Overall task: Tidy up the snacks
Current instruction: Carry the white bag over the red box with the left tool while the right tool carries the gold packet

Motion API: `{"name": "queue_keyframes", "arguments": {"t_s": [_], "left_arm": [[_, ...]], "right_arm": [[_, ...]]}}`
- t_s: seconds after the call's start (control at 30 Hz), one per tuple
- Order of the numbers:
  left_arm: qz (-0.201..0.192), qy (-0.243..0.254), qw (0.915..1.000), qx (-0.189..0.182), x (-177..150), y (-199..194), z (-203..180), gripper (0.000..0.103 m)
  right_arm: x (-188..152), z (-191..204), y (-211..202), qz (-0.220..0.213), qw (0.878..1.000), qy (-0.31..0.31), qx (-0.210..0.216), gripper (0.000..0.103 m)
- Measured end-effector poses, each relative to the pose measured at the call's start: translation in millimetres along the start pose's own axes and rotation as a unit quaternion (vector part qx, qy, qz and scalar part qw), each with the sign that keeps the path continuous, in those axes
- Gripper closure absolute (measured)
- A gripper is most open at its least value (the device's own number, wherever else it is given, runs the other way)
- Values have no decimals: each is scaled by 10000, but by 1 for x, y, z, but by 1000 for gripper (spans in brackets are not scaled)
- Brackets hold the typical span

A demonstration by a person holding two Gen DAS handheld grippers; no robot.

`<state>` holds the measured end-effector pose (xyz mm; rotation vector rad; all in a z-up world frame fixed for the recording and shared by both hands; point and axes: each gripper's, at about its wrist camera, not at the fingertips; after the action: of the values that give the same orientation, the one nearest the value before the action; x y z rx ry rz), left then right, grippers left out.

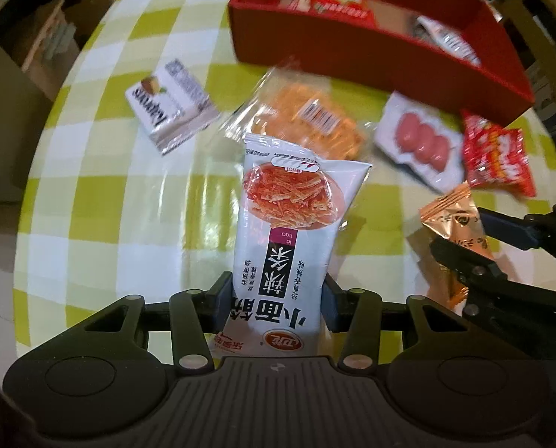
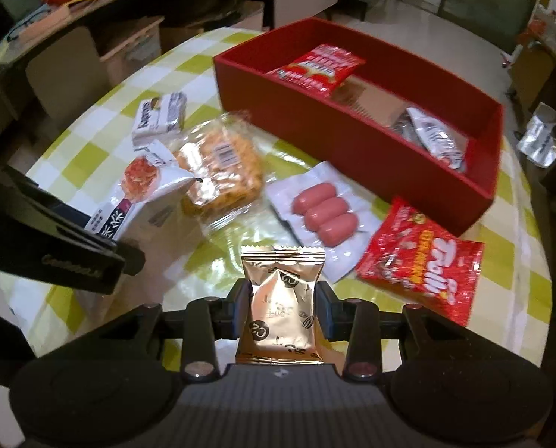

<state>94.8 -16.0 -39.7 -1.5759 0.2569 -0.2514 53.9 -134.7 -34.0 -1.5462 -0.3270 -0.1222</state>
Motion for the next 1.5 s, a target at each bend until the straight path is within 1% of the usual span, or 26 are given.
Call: {"name": "queue_keyframes", "arguments": {"t_s": [0.17, 0.3, 0.6, 0.87, 1.13, 1.37, 1.5], "left_arm": [[-172, 77, 9998, -1, 3, -9, -11, 48], [-277, 135, 9995, -12, 14, -7, -25, 48], [-635, 231, 9977, 36, 37, -23, -43, 48], [-839, 306, 9960, 76, 61, -31, -58, 48], [-1061, 379, 9936, 101, 85, -40, -74, 48], [-1167, 299, 9927, 82, 110, -43, -79, 48], [-1278, 284, 9912, 198, 123, -45, -82, 48]], "right_arm": [[3, -10, -5, -90, 9997, 203, -34, 55], [6, -18, -11, -201, 9993, 319, -57, 55], [19, -46, -24, -510, 9958, 752, -99, 55], [38, -73, -35, -783, 9907, 1108, -124, 55], [59, -89, -39, -1015, 9867, 1258, -160, 55], [79, -104, -35, -1114, 9839, 1390, -142, 55], [90, -110, -32, -1168, 9823, 1458, -136, 55]]}}
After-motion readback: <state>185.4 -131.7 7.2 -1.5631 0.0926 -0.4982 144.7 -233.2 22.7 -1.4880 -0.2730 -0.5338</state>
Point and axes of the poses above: each gripper's, at about its wrist camera, not at the fingertips, and y roughly the way its jaws point, z to its left, x to its top, and after that the axes turned 13 degrees about z, right-handed
